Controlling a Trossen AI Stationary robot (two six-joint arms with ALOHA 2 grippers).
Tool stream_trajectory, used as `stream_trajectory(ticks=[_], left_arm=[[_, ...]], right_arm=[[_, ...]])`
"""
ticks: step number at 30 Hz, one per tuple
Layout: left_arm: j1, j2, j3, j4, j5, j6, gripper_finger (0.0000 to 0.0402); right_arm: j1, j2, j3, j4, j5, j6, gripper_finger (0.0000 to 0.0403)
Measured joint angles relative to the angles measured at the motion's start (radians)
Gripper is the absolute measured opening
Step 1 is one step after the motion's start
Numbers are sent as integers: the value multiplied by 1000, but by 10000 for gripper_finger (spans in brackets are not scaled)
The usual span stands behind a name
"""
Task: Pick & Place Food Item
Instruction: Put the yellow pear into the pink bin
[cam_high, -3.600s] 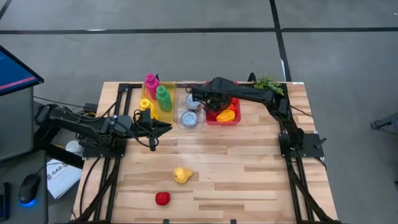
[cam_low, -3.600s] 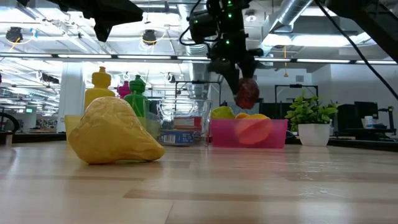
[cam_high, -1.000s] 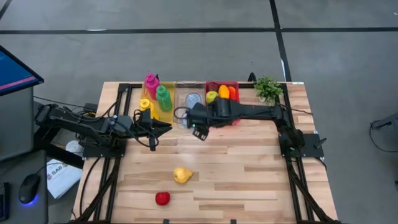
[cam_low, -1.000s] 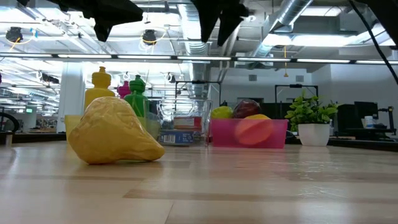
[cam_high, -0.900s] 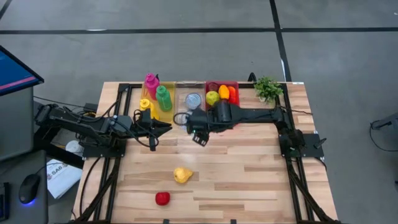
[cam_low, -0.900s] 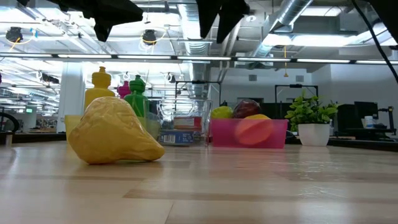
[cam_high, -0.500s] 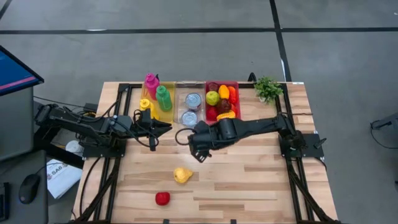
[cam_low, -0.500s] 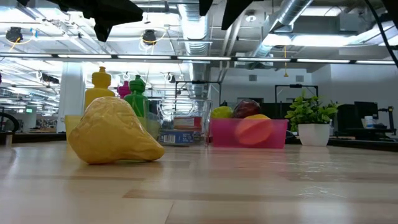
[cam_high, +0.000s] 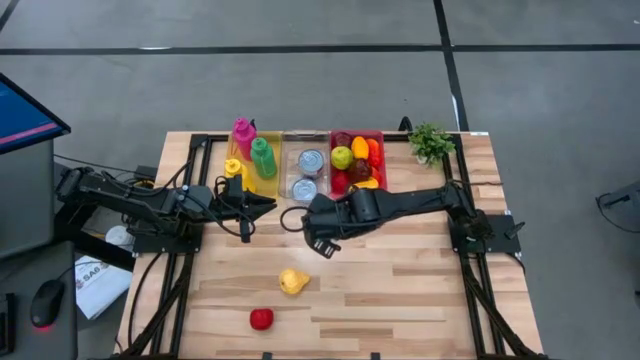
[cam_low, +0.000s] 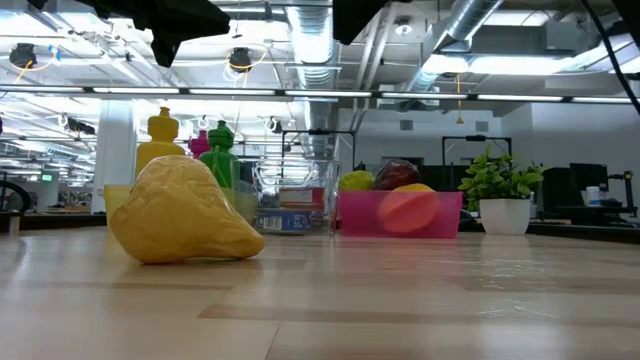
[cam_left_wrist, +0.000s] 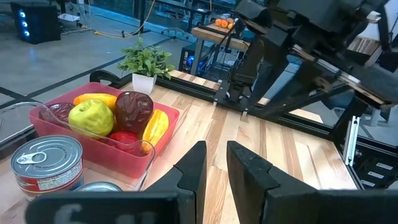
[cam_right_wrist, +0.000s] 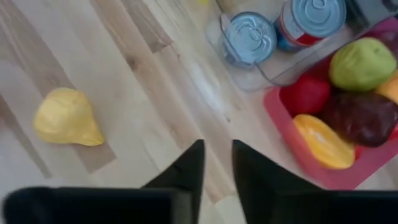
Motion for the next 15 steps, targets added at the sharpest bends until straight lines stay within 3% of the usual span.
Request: stream_trajectory(ticks=[6, 13, 15], left_arm=[[0, 0, 0, 0, 3, -6, 53], [0, 0, 0, 0, 3, -6, 53], [0, 0, 0, 0, 3, -6, 53]], right_arm=[[-27, 0, 0, -6, 0, -42, 7], [-60, 0, 0, 2, 40, -50, 9], [-70, 0, 0, -1, 57, -121, 12]])
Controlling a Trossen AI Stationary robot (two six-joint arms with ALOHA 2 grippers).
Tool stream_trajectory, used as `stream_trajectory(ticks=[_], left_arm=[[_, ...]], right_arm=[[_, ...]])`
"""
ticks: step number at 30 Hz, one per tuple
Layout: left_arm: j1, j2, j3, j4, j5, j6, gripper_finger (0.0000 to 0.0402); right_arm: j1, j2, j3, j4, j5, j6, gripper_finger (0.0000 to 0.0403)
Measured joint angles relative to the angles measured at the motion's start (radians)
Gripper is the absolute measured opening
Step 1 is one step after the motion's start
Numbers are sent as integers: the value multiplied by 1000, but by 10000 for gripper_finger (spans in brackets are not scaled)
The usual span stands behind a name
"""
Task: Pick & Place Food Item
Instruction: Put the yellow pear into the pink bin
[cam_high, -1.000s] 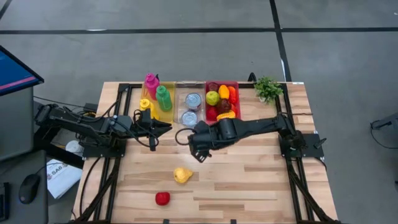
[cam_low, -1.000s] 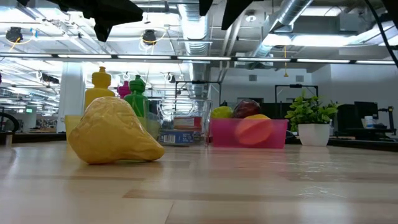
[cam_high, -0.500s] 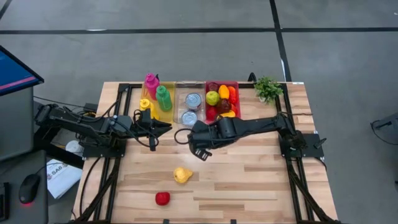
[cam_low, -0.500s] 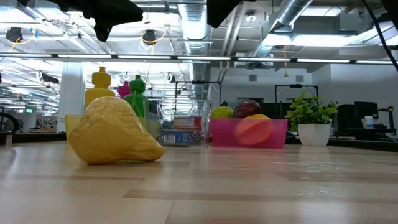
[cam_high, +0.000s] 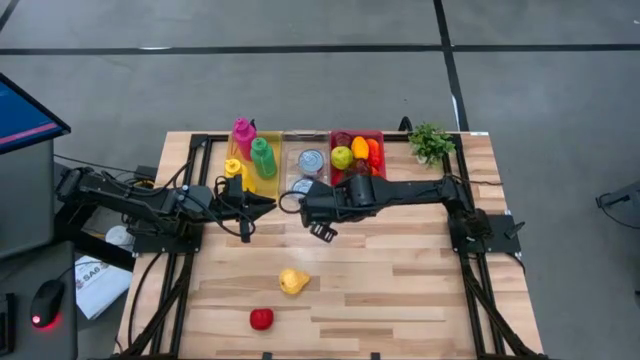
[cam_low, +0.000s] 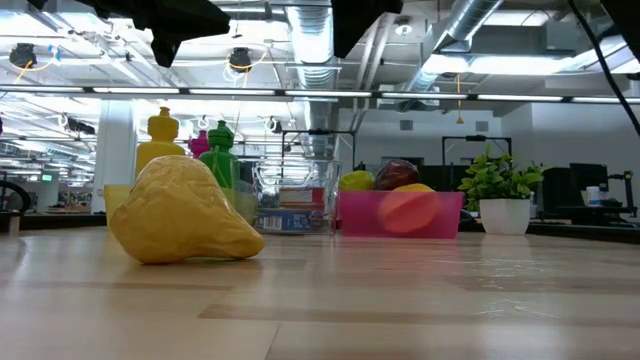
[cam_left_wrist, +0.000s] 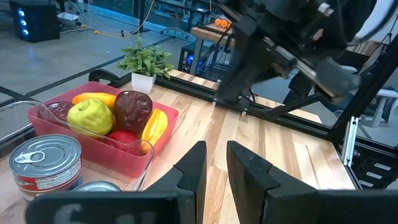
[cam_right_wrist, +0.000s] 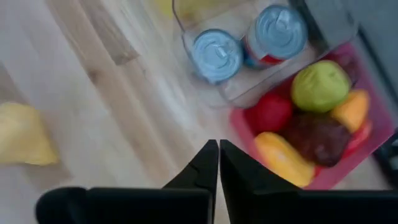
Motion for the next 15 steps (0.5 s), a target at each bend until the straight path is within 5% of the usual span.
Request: stream_trajectory(ticks=[15], left_arm=[[0, 0, 0, 0, -4, 0, 53]], right_arm=[[-86, 17, -38, 27, 8, -198, 17]])
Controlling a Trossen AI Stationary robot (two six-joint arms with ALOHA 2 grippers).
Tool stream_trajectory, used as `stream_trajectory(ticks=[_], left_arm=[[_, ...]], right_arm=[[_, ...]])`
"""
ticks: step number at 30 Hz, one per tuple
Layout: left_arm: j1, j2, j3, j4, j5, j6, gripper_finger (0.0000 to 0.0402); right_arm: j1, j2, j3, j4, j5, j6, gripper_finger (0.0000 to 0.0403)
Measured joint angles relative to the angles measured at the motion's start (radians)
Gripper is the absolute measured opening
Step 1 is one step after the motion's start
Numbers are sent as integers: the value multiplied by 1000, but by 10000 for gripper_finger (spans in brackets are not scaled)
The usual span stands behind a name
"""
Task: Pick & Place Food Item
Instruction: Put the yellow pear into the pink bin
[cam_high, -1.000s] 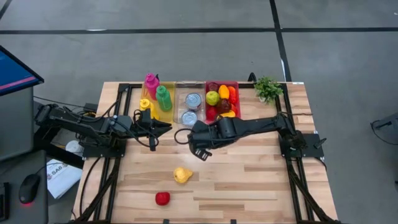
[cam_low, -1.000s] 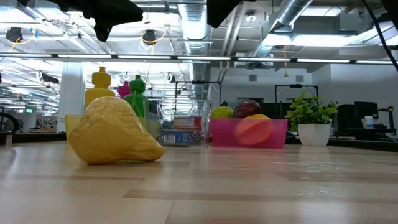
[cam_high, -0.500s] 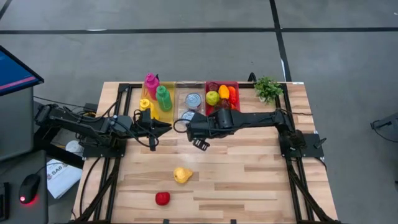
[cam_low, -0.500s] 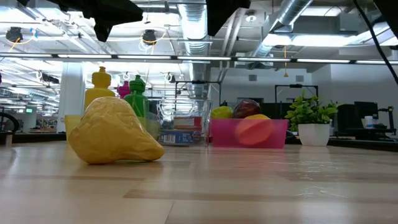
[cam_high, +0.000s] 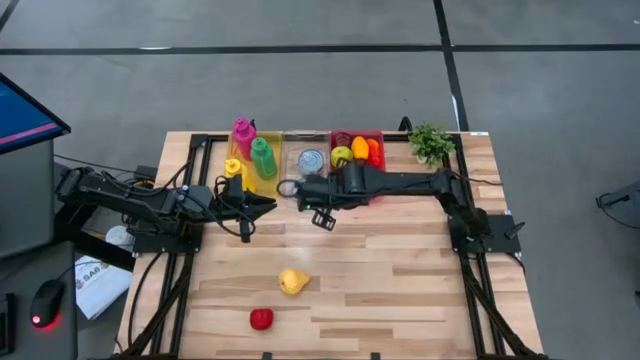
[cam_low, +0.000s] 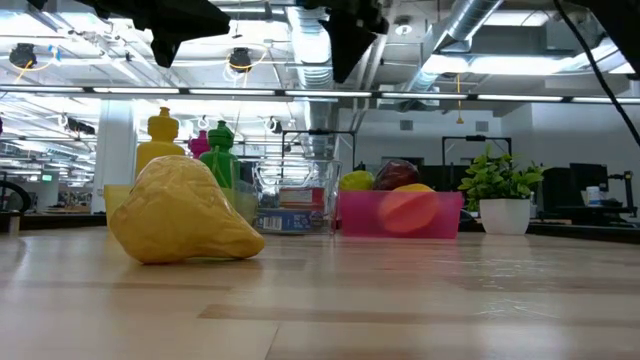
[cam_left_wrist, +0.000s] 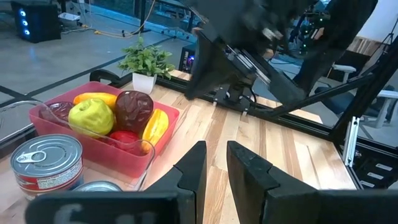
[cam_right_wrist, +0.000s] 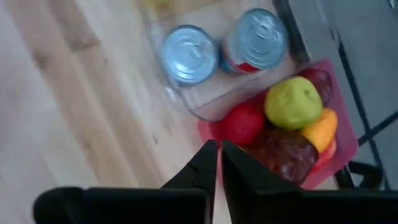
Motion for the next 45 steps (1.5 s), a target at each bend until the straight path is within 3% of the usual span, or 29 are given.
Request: stream_trajectory(ticks=[4, 9, 16, 24, 32, 38, 45], left_arm=[[0, 0, 0, -1, 0, 0, 53], [0, 0, 0, -2, 0, 0, 53], [0, 2, 0, -41, 1, 0, 53], [0, 2, 0, -68, 1, 0, 53], [0, 2, 0, -67, 1, 0, 53], [0, 2, 0, -65, 1, 0, 53], [0, 2, 0, -66, 2, 0, 53]], right_arm=[[20, -8, -43, 2, -8, -42, 15], [46, -39, -60, 137, -11, -189, 13], [45, -49, -60, 309, -188, -346, 2], [44, -50, -60, 334, -193, -380, 2], [45, -186, -57, 320, -193, -421, 1], [43, -180, -62, 321, -192, -422, 0], [46, -225, -352, 608, -257, -463, 0]])
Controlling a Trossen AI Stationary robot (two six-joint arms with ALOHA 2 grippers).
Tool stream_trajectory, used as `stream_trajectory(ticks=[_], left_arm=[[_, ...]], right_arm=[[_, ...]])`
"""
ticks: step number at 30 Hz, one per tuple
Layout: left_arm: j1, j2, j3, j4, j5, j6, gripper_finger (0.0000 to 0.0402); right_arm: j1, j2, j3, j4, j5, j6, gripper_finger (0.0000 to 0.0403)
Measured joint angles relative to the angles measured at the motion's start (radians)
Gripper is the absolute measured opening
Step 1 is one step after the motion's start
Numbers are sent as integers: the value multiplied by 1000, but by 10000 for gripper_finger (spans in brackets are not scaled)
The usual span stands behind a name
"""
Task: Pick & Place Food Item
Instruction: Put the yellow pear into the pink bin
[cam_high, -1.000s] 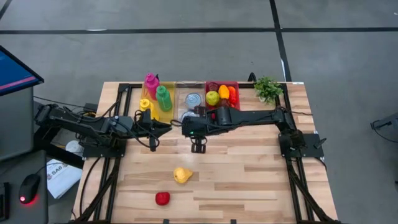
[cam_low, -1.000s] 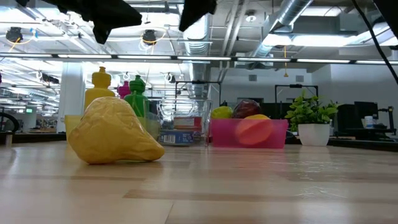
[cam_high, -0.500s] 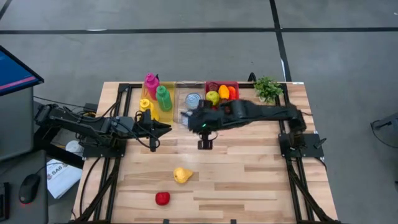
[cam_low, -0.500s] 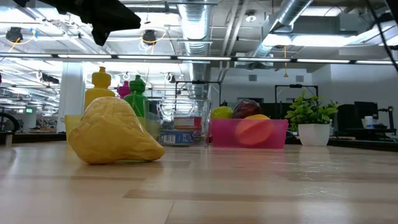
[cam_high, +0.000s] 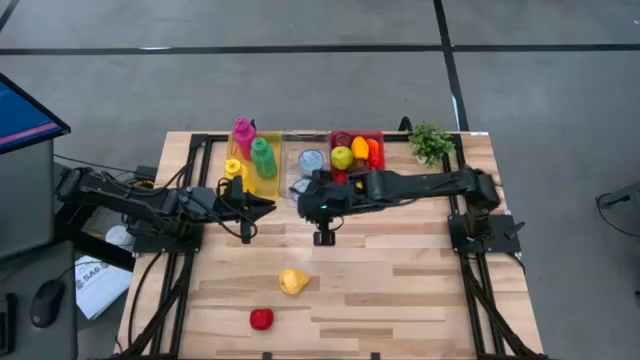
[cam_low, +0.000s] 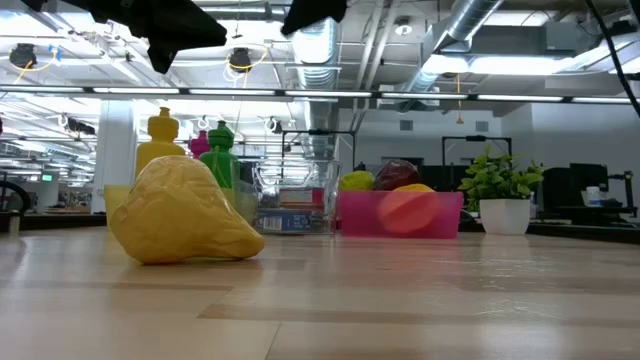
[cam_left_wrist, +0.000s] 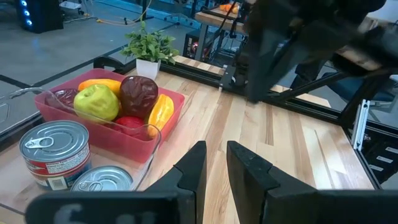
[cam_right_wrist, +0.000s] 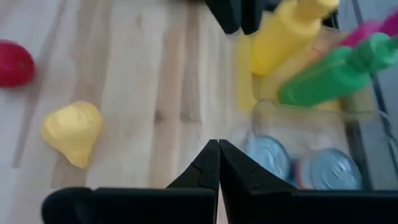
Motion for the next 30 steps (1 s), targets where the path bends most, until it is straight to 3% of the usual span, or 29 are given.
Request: stream_trajectory(ticks=[8, 15, 20, 25, 30], left_arm=[[0, 0, 0, 1, 0, 0, 53], [0, 0, 0, 3, 17, 0, 53], [0, 0, 0, 4, 39, 0, 53], [0, 0, 0, 6, 39, 0, 53], [-2, 12, 0, 10, 39, -5, 53]], right_arm=[[-8, -287, -461, 418, -54, 70, 0], [-1, -498, -790, 599, -67, 183, 0], [16, -590, -925, 624, -64, 306, 0], [67, -669, -1004, 672, -52, 325, 0], [121, -775, -1059, 675, 86, 331, 0]])
